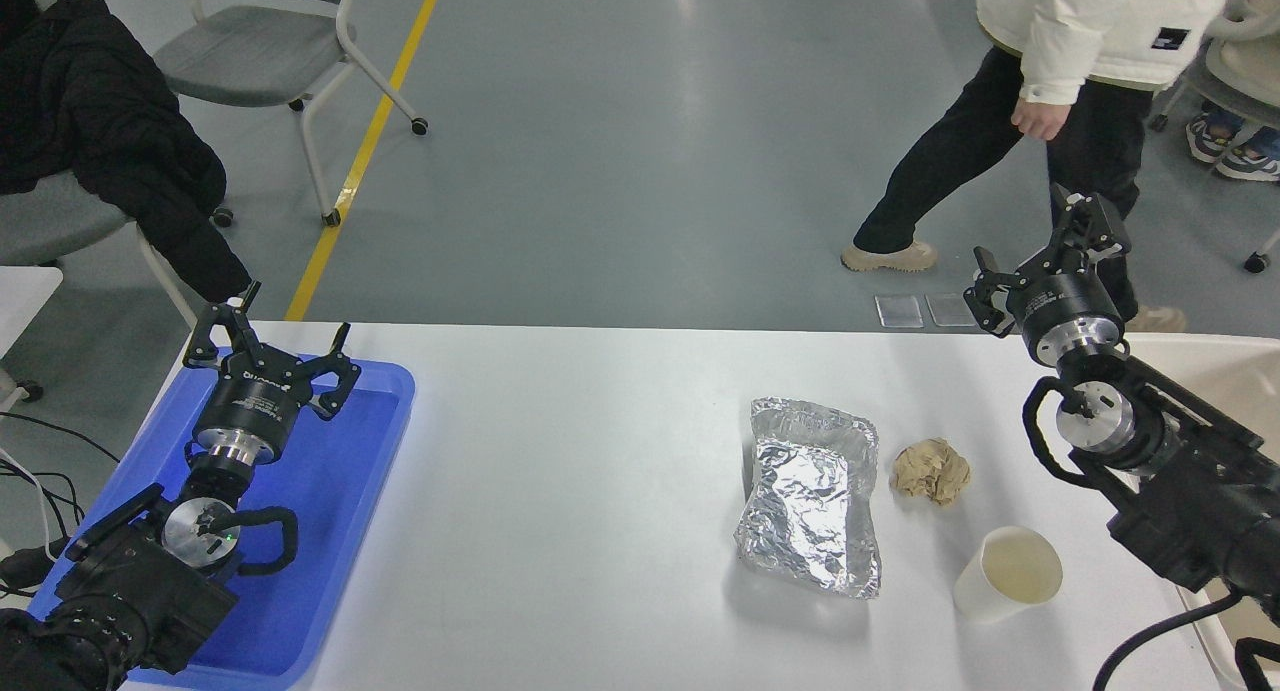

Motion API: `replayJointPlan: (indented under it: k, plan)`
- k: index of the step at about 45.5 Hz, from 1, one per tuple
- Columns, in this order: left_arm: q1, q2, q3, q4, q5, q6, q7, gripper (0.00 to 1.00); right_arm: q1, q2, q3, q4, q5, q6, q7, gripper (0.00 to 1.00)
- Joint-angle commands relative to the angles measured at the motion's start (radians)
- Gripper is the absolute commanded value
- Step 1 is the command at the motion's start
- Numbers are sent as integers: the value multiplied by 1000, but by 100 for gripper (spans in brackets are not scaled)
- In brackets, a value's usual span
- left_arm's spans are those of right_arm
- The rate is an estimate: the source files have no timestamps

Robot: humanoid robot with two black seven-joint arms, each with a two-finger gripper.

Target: Pick up paper cup place in dustbin

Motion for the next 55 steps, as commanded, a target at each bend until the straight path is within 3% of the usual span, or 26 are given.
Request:
replayJointPlan:
  k: [1, 55]
  plan:
    - [0, 0, 0, 0, -1, 0, 3, 100, -3, -5, 0, 1, 0, 0, 0, 100]
    - [0, 0, 2, 0, 0, 0, 0, 100, 0, 0, -20, -10, 0, -15, -3, 100]
